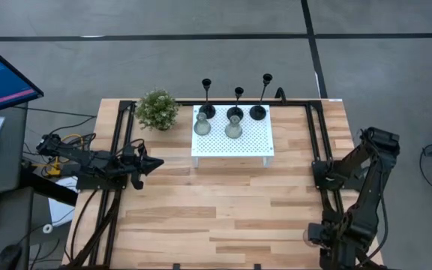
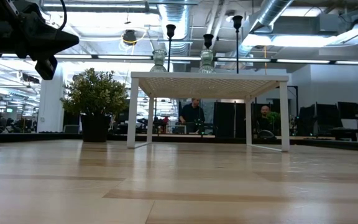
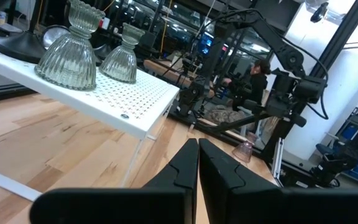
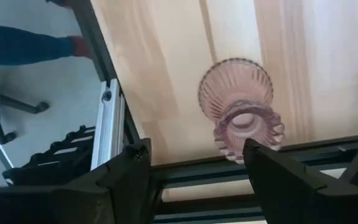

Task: Pick & Place candle stick holders
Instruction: Put the violet candle holder on the shelf aligned with the black candle holder

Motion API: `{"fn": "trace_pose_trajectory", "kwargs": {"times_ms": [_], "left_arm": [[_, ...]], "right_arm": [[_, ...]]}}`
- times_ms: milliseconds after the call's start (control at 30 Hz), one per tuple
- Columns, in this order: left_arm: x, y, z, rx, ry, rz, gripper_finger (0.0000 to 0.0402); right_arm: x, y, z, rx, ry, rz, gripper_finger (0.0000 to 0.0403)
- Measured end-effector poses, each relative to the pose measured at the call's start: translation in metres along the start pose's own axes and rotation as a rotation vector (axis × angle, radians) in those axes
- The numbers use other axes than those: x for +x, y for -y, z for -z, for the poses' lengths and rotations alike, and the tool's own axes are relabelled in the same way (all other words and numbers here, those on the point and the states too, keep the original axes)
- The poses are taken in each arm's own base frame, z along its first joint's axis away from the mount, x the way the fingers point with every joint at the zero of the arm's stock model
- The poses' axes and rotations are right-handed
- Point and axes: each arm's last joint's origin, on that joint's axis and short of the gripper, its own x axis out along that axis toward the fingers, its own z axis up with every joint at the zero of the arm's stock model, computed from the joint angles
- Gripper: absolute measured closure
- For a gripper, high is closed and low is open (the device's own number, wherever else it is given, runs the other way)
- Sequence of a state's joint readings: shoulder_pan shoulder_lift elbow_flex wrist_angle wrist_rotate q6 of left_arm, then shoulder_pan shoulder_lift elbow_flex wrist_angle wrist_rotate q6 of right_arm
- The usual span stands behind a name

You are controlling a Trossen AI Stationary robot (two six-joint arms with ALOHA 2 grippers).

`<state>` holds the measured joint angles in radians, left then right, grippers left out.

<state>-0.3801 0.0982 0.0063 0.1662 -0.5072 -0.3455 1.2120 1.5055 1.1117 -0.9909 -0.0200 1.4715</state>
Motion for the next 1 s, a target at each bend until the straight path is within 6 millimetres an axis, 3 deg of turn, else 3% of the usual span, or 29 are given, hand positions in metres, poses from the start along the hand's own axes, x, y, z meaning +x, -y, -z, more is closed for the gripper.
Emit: {"fn": "trace_pose_trajectory", "kwargs": {"times_ms": [367, 533, 667, 900, 1000], "left_arm": [[0.000, 0.000, 0.000, 0.000, 0.000, 0.000, 0.0389], [0.000, 0.000, 0.000, 0.000, 0.000, 0.000, 0.0389], [0.000, 0.000, 0.000, 0.000, 0.000, 0.001, 0.0389], [0.000, 0.000, 0.000, 0.000, 0.000, 0.000, 0.0389], [0.000, 0.000, 0.000, 0.000, 0.000, 0.000, 0.0389]], "right_arm": [[0.019, 0.009, 0.000, -0.011, 0.000, 0.027, 0.0158], [0.028, 0.012, 0.000, -0.002, -0.003, -0.005, 0.0179], [0.030, 0.015, -0.004, 0.015, -0.006, 0.020, 0.0225], [0.031, 0.019, -0.006, -0.003, 0.021, 0.058, 0.0360], [0.031, 0.020, -0.008, 0.009, 0.037, 0.073, 0.0383]]}}
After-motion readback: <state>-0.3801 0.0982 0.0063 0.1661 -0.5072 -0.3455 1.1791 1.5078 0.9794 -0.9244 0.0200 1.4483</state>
